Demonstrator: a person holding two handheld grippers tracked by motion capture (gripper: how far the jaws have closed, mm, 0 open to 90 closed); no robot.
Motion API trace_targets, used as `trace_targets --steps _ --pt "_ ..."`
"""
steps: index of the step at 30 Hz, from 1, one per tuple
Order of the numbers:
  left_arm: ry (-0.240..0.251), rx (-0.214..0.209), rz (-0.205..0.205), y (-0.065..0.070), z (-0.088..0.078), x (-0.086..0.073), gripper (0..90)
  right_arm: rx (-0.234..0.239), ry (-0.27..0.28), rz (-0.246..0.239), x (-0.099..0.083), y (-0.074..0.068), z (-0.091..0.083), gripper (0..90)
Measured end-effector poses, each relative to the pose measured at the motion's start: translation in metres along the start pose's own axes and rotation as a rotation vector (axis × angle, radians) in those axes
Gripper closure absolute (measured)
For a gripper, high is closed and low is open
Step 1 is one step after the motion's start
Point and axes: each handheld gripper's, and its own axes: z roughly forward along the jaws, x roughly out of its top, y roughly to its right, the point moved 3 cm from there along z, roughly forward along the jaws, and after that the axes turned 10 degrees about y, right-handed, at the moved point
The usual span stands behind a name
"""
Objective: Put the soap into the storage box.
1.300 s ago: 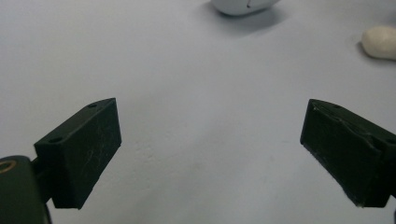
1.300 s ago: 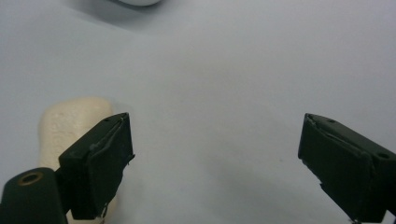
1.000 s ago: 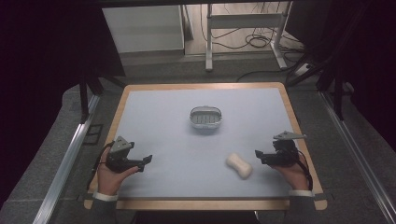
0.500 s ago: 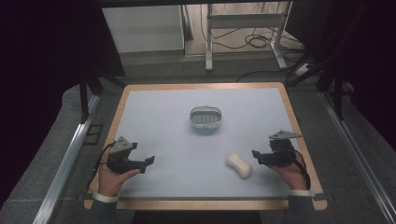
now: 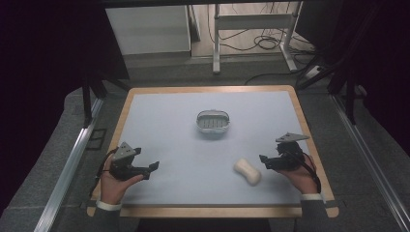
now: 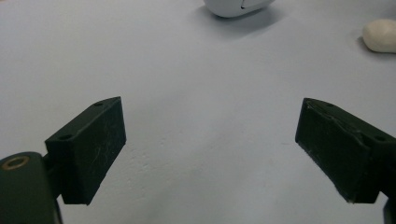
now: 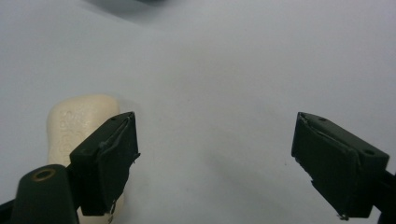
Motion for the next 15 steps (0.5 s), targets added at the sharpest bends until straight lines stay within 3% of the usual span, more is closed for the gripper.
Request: trace_targets --steps 15 --pt "-0.034 -0.006 0.000 0.001 0.003 -0.003 8.4 0.080 -0.133 -0.076 0.013 -0.019 0.004 22.0"
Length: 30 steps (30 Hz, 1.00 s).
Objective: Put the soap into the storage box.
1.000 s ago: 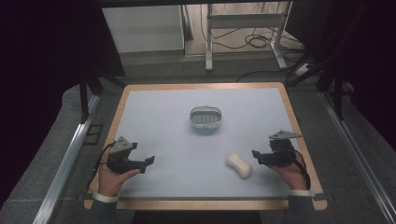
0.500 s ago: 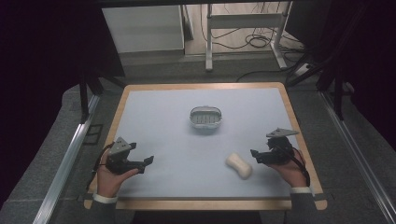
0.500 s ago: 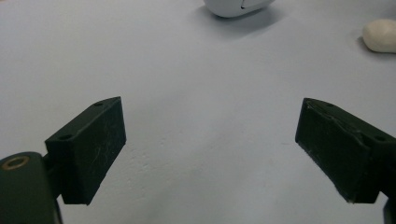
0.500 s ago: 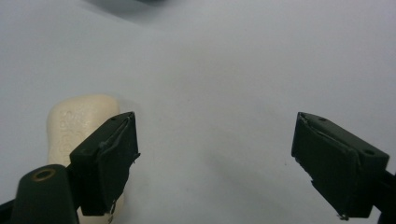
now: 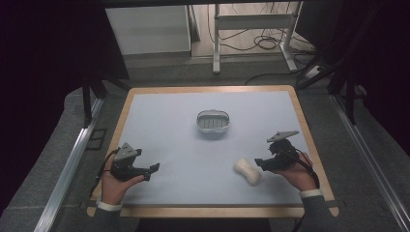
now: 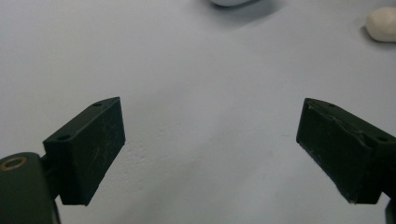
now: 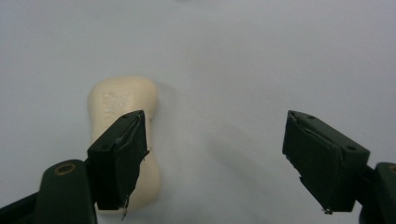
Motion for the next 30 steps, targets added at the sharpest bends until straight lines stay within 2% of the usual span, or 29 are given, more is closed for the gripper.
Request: trace_targets --steps 8,15,18,21,30 --pt "-0.012 -0.011 0.005 0.000 -0.002 0.000 8.0 0.028 -0.052 -0.024 0.009 -0.013 0.004 23.3" --pt "-0.021 -0.014 0.011 0.001 -0.001 -0.001 8.0 0.048 -0.138 -0.065 0.009 -0.032 0.014 24.8" --pt "-0.024 -0.016 0.015 0.002 -0.001 -0.001 8.0 0.052 -0.151 -0.068 0.010 -0.035 0.017 27.0" --pt "-0.026 -0.018 0.017 0.002 -0.001 -0.001 8.0 0.063 -0.195 -0.074 0.010 -0.043 0.021 29.3" --pt "-0.025 -0.026 0.019 0.003 -0.001 -0.001 8.0 0.065 -0.258 -0.080 0.007 -0.050 0.032 32.0"
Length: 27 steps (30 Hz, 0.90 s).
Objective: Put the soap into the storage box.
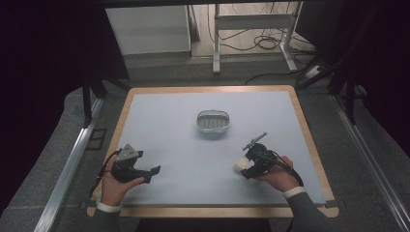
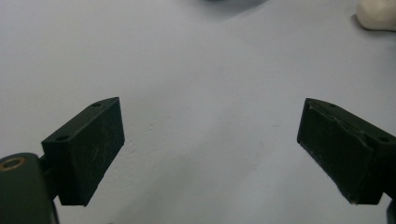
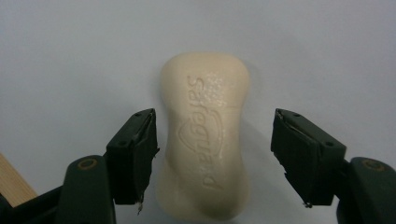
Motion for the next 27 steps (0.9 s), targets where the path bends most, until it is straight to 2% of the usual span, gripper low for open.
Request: trace_targets --steps 2,6,10,11,12,16,19,20,27 --pt "-0.004 0.002 0.004 0.000 0.000 0.000 8.0 0.000 -0.025 -0.012 0.001 -0.002 0.004 36.0" --pt "-0.006 0.006 0.003 0.000 0.001 0.000 7.2 0.004 -0.042 -0.010 0.002 -0.004 0.007 37.9" --pt "-0.006 0.011 0.004 -0.001 0.001 -0.001 7.1 0.007 -0.086 -0.013 0.003 -0.006 0.013 40.5" --pt "-0.006 0.010 0.005 -0.001 0.000 -0.001 7.1 0.006 -0.098 -0.013 0.002 -0.007 0.015 41.7" --pt "-0.005 0.012 0.005 -0.001 0.000 -0.001 7.1 -0.016 -0.113 -0.021 0.002 -0.007 0.017 47.8" --pt "-0.006 0.013 0.004 -0.002 0.000 -0.002 7.1 -0.025 -0.138 -0.026 0.004 -0.007 0.017 49.2" --pt "-0.004 0.012 0.001 -0.001 0.000 -0.002 7.1 -0.027 -0.145 -0.036 0.005 -0.008 0.017 49.3" --pt "-0.005 0.012 0.001 -0.001 0.000 -0.002 7.1 -0.011 -0.150 -0.037 0.005 -0.008 0.016 49.4" --pt "-0.004 0.014 0.001 -0.001 -0.001 -0.002 7.1 -0.011 -0.115 -0.042 0.010 -0.004 0.007 49.4"
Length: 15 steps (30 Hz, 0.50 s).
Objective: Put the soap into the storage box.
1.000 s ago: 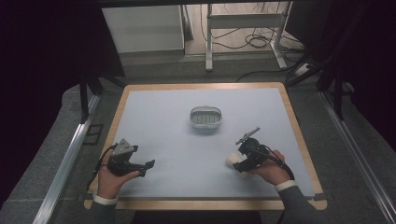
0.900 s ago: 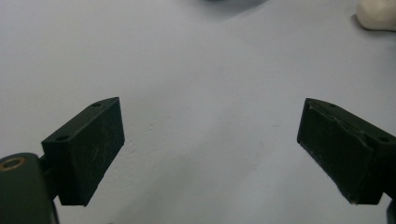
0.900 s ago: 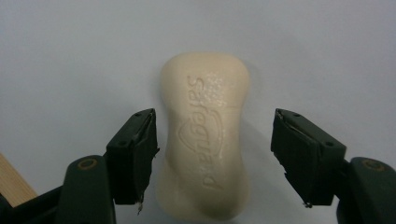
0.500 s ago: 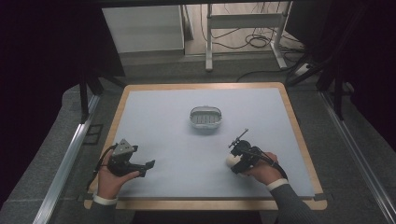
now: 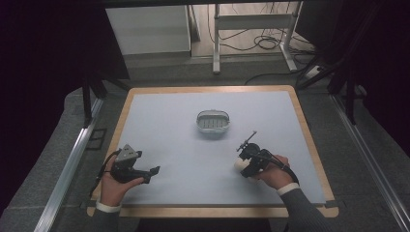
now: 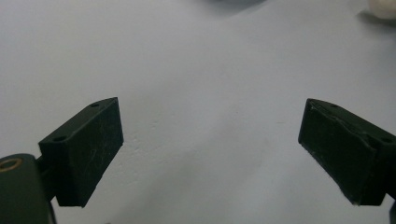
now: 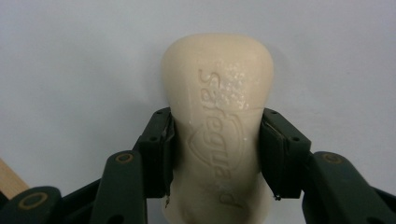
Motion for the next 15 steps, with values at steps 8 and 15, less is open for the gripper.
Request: trace_targets --steps 8,15 --pt "-0.002 -0.003 0.000 -0.0001 -0.0003 -0.0003 7.1 -0.003 0.035 -0.031 0.0076 0.0011 -0.0108 49.4" --pt "0.005 -0.003 -0.004 -0.0007 -0.0006 -0.0008 7.6 0.009 0.049 -0.020 0.0103 0.0060 -0.0093 49.4"
